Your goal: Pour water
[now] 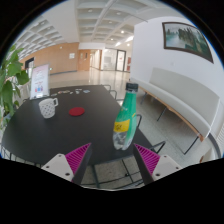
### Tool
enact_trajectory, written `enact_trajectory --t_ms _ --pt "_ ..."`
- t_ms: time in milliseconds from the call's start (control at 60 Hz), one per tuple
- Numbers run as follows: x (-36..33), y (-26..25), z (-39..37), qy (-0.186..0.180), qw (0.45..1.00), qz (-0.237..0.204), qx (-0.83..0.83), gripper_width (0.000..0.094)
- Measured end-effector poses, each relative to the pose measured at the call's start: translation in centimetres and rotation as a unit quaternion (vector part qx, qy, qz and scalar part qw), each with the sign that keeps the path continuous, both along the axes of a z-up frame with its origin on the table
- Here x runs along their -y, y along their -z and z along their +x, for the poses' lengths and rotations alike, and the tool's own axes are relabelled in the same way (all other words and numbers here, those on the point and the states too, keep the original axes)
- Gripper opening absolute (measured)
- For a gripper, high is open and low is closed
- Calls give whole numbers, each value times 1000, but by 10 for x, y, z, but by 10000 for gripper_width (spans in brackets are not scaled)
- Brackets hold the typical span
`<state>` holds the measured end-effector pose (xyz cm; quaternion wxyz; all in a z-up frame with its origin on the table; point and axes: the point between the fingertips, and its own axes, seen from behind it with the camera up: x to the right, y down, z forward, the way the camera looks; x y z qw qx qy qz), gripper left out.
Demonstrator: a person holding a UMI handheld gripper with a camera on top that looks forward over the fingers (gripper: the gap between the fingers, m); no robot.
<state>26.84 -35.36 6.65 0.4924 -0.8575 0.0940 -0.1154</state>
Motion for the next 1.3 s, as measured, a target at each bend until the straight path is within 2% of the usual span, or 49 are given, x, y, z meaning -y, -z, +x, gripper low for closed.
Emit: enact_trajectory --t_ms 83,233,350,400,483,617,683,800,933,1033,1117,1217,1300 --pt "-24 -2 29 17 1000 11 16 853" --pt "-70 0 53 21 999 37 16 836" --pt "-93 0 64 33 997 64 4 722" --pt "-95 -2 76 38 996 78 13 554" --pt "-105 -3 71 39 995 90 20 521" --pt "-102 -8 77 40 994 92 40 418" --pt "-102 -14 75 40 994 92 51 411" --pt "-109 -55 88 57 988 106 98 411" --pt "-135 -139 112 99 968 121 199 411" --pt "-162 -218 102 116 932 136 315 412" --pt "-196 -277 79 104 887 144 427 412" --pt "-238 -331 22 64 799 140 581 411" --pt "-276 -345 -44 11 698 133 704 412"
